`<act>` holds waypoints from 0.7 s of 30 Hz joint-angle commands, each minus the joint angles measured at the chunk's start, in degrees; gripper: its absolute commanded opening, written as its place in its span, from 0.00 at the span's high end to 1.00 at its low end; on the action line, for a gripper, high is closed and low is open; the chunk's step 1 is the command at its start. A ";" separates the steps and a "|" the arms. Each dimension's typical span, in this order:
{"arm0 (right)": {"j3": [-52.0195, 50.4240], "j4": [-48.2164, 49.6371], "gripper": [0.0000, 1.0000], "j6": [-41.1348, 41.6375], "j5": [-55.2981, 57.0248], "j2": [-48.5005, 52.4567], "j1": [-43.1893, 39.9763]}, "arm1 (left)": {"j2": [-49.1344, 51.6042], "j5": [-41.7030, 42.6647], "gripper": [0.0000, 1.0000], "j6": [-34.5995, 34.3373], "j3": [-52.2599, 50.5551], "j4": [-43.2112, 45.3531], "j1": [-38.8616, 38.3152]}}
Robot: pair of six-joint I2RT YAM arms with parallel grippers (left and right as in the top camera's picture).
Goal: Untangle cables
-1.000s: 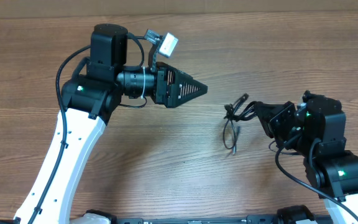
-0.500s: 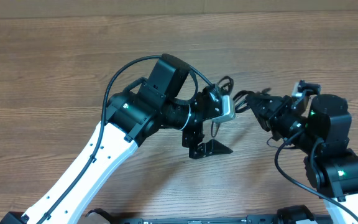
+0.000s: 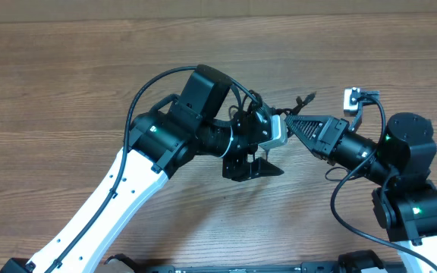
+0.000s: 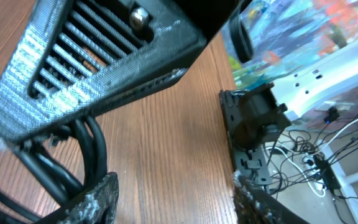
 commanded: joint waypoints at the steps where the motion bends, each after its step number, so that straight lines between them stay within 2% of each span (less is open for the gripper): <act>1: 0.96 2.40 0.96 -5.77 -6.60 -0.48 -0.04 | -0.39 1.81 0.58 0.79 0.46 0.39 0.00; 7: 0.96 5.73 0.96 -6.40 -9.86 -0.46 -0.04 | -0.39 1.92 0.96 0.35 0.46 0.35 0.00; 21: 0.96 4.33 0.96 -10.58 -6.19 -0.46 -0.04 | -0.39 2.14 0.96 0.20 0.46 0.37 0.20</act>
